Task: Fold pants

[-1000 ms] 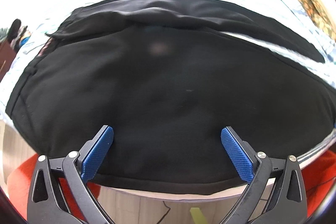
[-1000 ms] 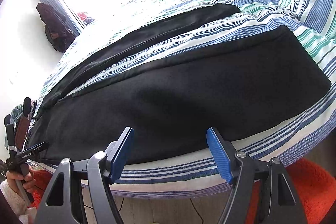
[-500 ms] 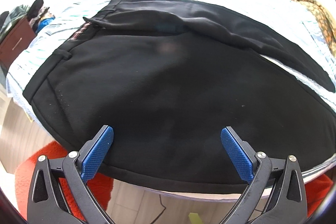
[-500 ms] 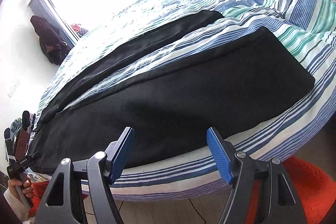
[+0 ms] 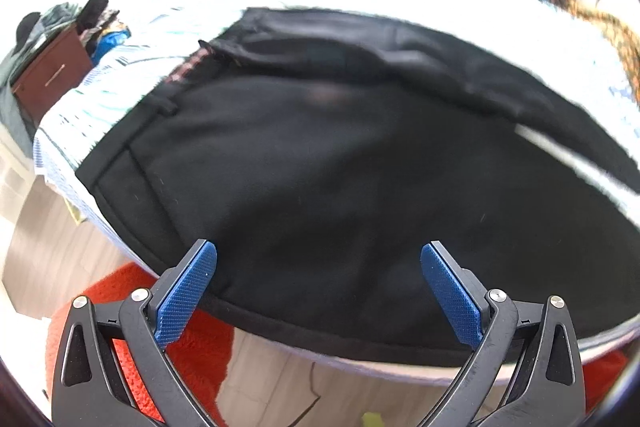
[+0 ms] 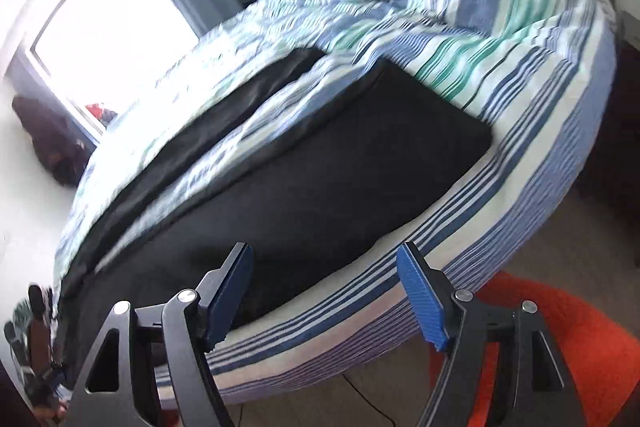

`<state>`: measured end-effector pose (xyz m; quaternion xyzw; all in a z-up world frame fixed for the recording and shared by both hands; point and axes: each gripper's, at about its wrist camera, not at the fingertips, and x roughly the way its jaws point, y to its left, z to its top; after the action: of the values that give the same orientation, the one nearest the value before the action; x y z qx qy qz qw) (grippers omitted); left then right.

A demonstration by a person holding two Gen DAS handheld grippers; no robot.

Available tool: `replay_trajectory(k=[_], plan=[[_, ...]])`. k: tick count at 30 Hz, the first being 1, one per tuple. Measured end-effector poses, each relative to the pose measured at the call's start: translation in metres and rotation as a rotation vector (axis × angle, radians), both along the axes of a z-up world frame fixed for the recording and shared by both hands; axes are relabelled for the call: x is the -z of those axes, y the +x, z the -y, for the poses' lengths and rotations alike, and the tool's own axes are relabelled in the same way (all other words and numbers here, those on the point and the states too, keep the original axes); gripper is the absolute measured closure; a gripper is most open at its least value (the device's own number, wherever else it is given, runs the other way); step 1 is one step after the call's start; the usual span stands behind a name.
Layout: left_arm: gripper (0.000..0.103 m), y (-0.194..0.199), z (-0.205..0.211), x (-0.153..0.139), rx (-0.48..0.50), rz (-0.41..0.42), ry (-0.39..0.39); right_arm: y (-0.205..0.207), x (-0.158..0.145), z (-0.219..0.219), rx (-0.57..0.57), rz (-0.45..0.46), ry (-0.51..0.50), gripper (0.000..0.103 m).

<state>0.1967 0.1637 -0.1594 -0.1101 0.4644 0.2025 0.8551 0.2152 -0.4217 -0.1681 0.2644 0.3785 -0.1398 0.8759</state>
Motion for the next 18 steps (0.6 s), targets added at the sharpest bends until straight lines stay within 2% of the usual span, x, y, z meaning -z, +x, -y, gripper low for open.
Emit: replay_trajectory(k=[3,6,8,10,13,16,18], plan=[[0.001,0.016,-0.004,-0.019,-0.012,0.058,-0.05,-0.001,-0.019,-0.003,-0.018,0.019,-0.058,0.029],[0.001,0.049,-0.007,-0.036,0.003,0.108,-0.1,0.015,-0.039,-0.013,-0.088,0.02,-0.065,0.028],[0.001,0.081,-0.008,-0.043,0.018,0.132,-0.105,0.035,-0.053,-0.023,-0.147,0.022,-0.059,0.027],[0.001,0.116,-0.009,-0.042,0.022,0.156,-0.074,0.061,-0.064,-0.039,-0.223,0.034,-0.044,0.025],[0.001,0.156,-0.021,-0.019,-0.022,0.116,-0.014,0.111,-0.075,-0.069,-0.341,0.058,-0.007,0.024],[0.0,0.177,-0.042,0.033,-0.065,0.005,-0.044,0.175,-0.076,-0.096,-0.471,0.065,0.017,0.024],[0.001,0.167,-0.04,0.046,-0.025,0.075,-0.004,0.215,-0.066,-0.108,-0.545,0.064,0.033,0.024]])
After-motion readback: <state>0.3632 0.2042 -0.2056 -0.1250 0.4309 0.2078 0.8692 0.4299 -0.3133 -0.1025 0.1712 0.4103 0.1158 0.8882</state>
